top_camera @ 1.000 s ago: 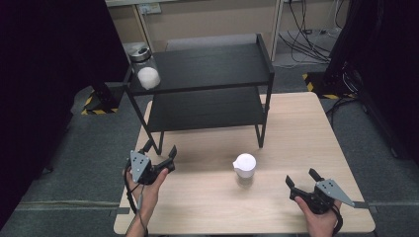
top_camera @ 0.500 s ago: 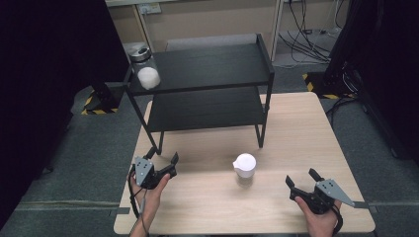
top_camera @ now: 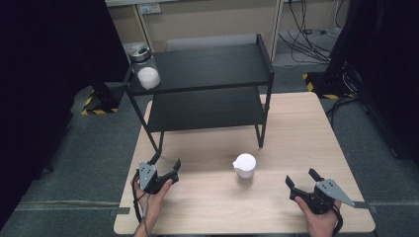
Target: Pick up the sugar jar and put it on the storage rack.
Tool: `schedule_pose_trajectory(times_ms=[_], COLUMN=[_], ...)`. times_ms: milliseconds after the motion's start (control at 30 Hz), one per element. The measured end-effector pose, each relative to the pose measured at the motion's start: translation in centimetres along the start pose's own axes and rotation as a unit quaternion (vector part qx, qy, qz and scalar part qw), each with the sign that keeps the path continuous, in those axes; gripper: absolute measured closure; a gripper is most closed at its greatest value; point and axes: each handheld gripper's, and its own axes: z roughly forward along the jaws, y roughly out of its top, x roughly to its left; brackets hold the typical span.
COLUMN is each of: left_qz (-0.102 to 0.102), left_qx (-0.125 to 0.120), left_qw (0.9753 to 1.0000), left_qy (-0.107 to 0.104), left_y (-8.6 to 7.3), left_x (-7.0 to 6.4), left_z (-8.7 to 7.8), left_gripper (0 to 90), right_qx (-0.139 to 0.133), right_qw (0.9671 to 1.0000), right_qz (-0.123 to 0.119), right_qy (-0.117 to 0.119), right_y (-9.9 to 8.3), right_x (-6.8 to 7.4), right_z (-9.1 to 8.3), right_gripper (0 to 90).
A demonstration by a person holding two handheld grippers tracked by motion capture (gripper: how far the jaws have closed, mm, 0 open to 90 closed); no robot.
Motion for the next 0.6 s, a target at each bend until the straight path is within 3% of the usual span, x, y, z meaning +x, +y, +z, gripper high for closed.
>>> schedule_pose_trajectory(times_ms=[600], left_qz=[-0.013], left_qx=[0.021], left_qw=[0.9997], left_qy=[-0.003], left_y=[-0.87], left_x=[0.24], left_z=[0.37], left_gripper=[13.8], right_qx=[0.000], right_qw=[1.0000], right_qz=[-0.001], right_qy=[0.001], right_y=[-0.01], right_x=[-0.02], right_z=[-0.01], right_gripper=[8.1])
